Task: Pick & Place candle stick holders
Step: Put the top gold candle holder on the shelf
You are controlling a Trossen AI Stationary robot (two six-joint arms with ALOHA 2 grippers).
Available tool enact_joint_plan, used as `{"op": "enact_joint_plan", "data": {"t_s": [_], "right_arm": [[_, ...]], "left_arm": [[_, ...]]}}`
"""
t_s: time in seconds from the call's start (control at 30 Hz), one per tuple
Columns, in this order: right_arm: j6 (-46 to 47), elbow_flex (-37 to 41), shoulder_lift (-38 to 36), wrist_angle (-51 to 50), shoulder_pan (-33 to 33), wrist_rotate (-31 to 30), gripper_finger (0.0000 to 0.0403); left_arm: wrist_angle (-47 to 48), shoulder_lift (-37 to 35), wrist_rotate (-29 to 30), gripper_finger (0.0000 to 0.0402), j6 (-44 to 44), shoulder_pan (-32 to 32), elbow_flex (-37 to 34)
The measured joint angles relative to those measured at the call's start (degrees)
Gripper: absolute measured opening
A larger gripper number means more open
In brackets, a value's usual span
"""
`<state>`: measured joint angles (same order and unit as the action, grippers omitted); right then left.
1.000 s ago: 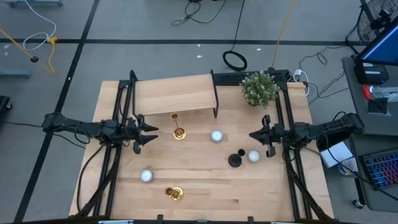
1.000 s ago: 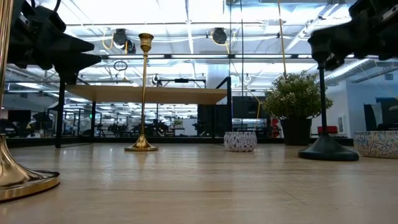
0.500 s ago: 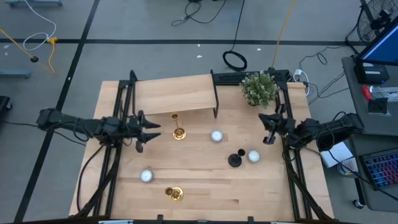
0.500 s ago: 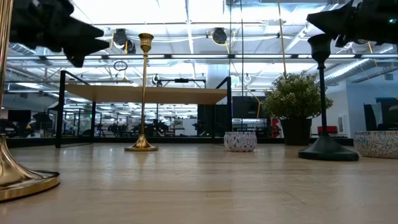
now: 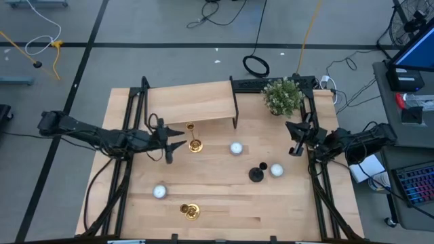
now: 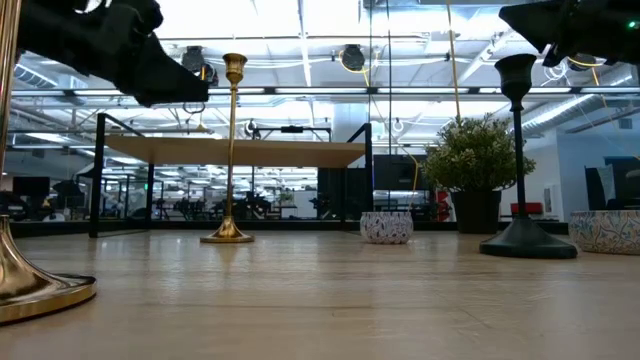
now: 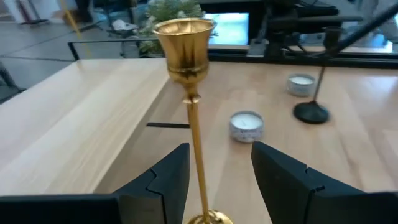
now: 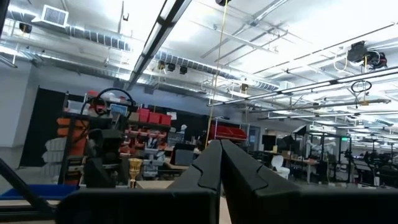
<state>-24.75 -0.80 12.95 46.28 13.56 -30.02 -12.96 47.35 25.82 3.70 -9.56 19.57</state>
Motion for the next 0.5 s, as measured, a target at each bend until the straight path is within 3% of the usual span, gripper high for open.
{"op": "enact_joint_plan", "data": {"t_s": [0.23,0.5], "right_arm": [[0.04,0.00,0.00,-0.75,0.00,0.02,0.0027],[4.07,0.00,0.01,-3.12,0.00,0.04,0.0118]], "left_arm": [[-9.55,7.85,0.13,0.0179,1.16,2.56,0.02],[-16.04,12.86,-0.23,0.0179,1.32,4.55,0.02]]}}
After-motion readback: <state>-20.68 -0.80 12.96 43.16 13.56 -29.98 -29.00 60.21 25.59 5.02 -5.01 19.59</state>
